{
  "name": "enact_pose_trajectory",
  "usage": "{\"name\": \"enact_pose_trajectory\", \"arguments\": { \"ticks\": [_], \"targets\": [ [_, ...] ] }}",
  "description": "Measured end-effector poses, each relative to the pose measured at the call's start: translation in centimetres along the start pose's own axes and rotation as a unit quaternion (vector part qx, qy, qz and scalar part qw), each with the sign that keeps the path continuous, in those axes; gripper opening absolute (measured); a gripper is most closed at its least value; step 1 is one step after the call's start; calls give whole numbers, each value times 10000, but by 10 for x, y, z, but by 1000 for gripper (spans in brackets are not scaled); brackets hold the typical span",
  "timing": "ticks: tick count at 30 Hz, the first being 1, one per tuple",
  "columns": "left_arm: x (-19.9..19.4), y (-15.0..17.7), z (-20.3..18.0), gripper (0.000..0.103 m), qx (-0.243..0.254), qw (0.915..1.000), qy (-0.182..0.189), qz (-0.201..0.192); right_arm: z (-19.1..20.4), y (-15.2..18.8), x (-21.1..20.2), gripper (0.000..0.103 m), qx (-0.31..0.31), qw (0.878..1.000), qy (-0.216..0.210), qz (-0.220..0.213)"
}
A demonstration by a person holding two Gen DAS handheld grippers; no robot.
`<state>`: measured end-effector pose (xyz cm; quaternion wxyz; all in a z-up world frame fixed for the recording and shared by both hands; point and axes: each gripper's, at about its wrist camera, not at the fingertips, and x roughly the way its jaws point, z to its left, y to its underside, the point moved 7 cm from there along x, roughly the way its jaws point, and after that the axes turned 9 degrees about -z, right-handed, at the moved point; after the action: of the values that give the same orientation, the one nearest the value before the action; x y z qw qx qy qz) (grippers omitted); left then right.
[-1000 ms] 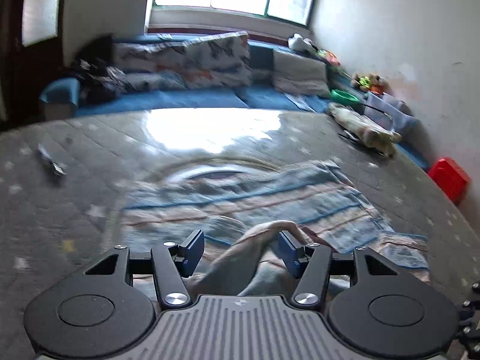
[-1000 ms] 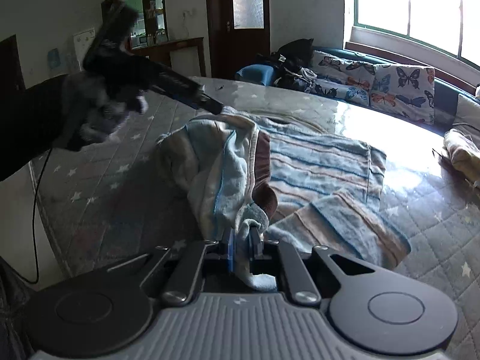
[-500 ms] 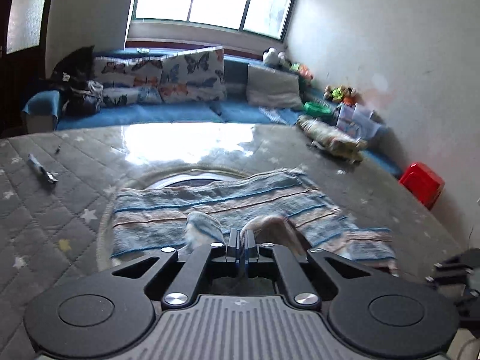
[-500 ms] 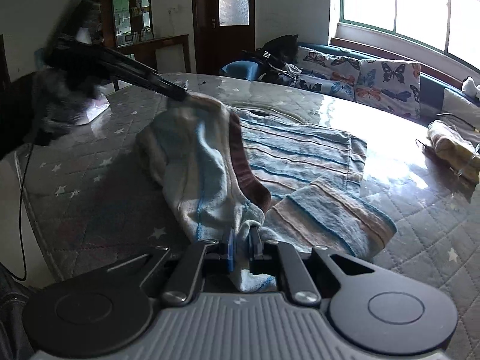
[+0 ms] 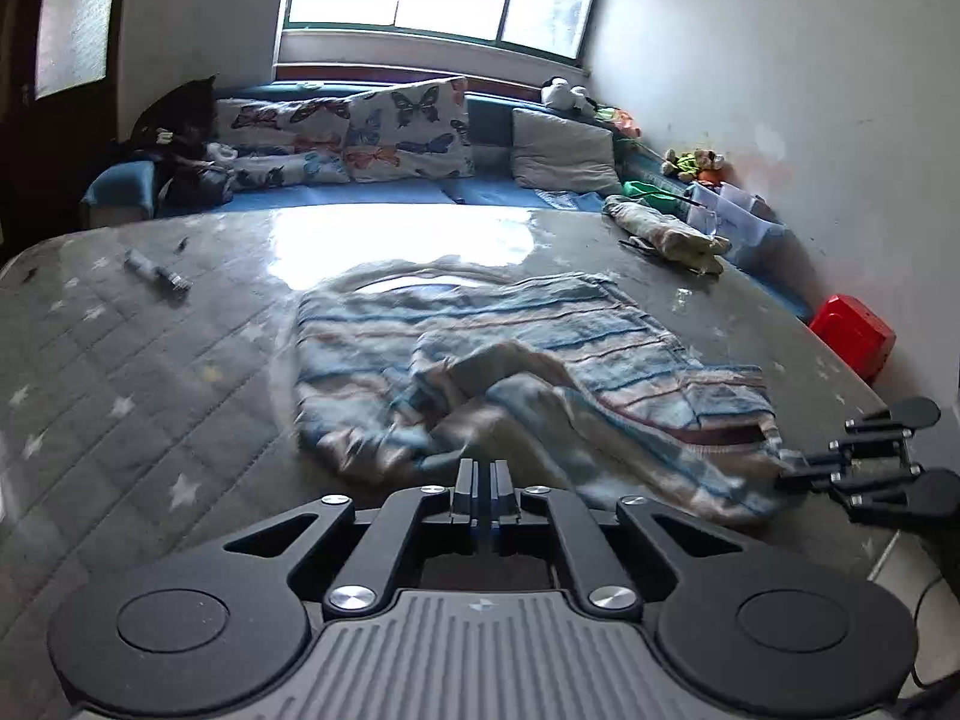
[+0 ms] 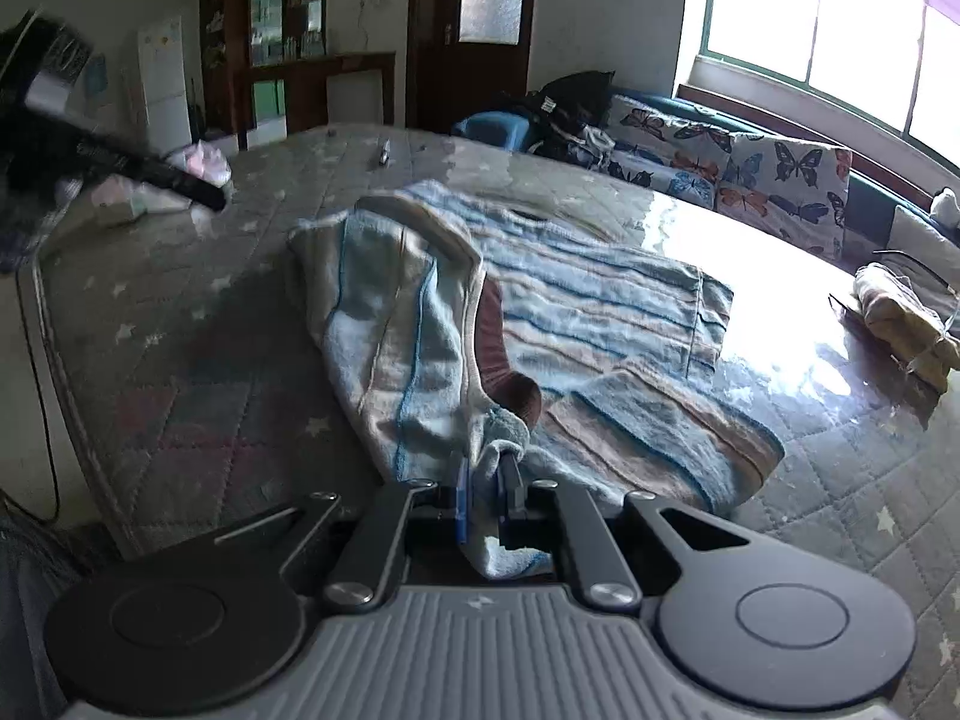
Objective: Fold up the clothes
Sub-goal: 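Lift and pull the cloth edges apart with both grippers to unfold it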
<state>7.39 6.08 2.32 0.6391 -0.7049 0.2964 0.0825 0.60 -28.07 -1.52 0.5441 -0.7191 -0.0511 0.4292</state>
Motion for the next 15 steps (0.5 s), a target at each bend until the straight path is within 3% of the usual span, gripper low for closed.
{"name": "enact_pose_trajectory", "arguments": {
  "ticks": [4,9,15],
  "targets": [
    [26,-15,-17,8,476,9987,45,-189,-3,1,-1,10,123,9999,20,61],
    [69,-30,-26,42,883,9958,-4,-248,-12,-7,-3,20,396,9992,7,-8],
    [118,-32,-15,40,737,9969,103,272,-23,-14,6,28,792,9968,-5,-55]
  ]
}}
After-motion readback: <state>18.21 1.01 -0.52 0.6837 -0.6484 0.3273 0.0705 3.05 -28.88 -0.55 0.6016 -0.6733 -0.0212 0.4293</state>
